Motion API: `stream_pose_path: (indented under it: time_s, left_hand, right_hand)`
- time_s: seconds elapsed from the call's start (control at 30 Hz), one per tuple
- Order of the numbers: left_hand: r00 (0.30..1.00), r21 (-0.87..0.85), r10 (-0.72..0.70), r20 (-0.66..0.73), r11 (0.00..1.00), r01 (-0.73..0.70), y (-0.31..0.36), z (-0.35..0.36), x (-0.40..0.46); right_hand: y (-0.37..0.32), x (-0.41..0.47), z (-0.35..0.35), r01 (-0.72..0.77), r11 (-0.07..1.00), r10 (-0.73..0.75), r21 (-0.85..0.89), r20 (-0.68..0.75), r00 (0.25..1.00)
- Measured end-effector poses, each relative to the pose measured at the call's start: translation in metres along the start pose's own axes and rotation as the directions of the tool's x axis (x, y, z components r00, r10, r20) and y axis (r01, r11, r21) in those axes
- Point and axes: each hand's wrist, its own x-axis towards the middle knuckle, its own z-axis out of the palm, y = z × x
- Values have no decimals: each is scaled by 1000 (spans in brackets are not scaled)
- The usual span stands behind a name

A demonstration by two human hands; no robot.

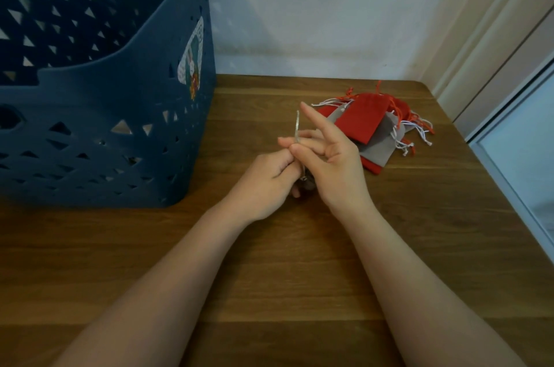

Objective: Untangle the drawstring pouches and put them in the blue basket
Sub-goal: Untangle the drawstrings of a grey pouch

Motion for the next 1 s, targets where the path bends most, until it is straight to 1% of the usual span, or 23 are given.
stream_pose_path:
  time_s: [0.07, 0.13, 0.2, 0.27, 0.37, 0.47, 0.6, 0.67, 0.73, 0.83, 0.87, 1.0]
  left_hand:
    - [999, -14, 26, 29, 1000, -25, 0, 0, 0]
    - [997, 32, 62, 48, 997, -63, 0, -1, 0]
    - [995, 77, 93, 44, 992, -96, 0, -1, 0]
    - [995, 86, 101, 22, 991, -102, -2, 0, 0]
    - [998, 38, 40, -42, 999, -38, -2, -2, 1]
    - [994, -12, -21, -107, 1000, 20, -3, -5, 2]
    - [990, -81, -69, -126, 995, 60, -2, -6, 3]
    - [983, -107, -112, -148, 990, 96, -2, -6, 5]
    - [976, -151, -154, -155, 980, 131, -1, -5, 6]
    - [974, -212, -184, -134, 965, 153, 1, -3, 5]
    - [973, -221, -188, -135, 963, 155, 1, -2, 5]
    - [969, -196, -195, -154, 967, 163, 0, -3, 5]
  right_hand:
    - [-2, -1, -1, -11, 998, 11, 54, 6, 1000]
    - [-3, -2, -1, -21, 997, 20, 76, 11, 1000]
    - [-4, -2, 1, -18, 999, 18, 40, 7, 1000]
    - [-4, -2, 0, 3, 1000, -4, -19, -9, 1000]
    - [-3, 0, -5, 26, 992, -30, -122, -30, 999]
    - [2, 0, -4, 7, 993, -13, -118, -43, 999]
    - [2, 1, -6, 2, 988, -15, -156, -80, 997]
    - [1, 3, -9, 28, 981, -44, -193, -82, 996]
    - [0, 5, -12, 65, 972, -79, -228, -55, 995]
    - [0, 6, -18, 80, 967, -68, -242, 56, 996]
    - [0, 5, -19, 80, 964, -60, -253, 87, 994]
    - [0, 5, -18, 113, 926, -70, -359, 128, 989]
